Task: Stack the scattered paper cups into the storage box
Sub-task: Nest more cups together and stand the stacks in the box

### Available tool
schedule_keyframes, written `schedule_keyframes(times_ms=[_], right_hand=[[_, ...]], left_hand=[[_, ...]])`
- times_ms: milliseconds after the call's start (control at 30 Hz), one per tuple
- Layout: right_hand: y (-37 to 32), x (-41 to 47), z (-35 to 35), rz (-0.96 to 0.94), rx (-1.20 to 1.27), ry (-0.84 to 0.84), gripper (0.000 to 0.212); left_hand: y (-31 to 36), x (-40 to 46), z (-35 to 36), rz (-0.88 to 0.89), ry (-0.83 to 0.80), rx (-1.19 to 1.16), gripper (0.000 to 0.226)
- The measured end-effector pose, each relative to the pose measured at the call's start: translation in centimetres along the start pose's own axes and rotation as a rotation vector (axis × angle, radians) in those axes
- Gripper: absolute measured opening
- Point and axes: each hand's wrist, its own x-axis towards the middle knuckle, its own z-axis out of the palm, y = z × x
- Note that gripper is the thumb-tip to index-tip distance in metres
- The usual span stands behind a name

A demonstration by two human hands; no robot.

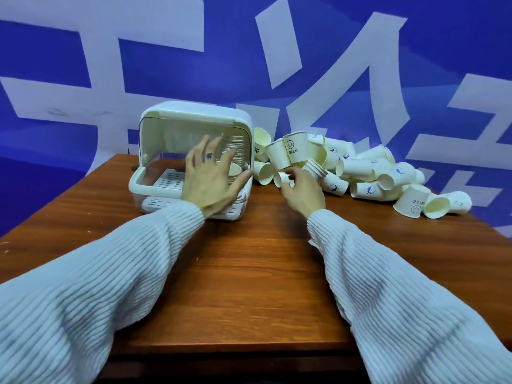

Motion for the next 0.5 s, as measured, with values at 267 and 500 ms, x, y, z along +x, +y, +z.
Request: schedule_keyframes(times_ms=[267, 500], right_hand=[[5.5, 5.5, -1.8, 0.217, -0.001, 0.029, 0.037], [7.5, 3.2, -2.5, 0.193, -0.075, 0.011, 0.018]], left_hand=[[6.7, -4.4, 4.2, 0.392, 0.171, -0.246, 0.056], [7.4, -4.2, 5.1, 0.351, 0.003, -0.326, 0.057]])
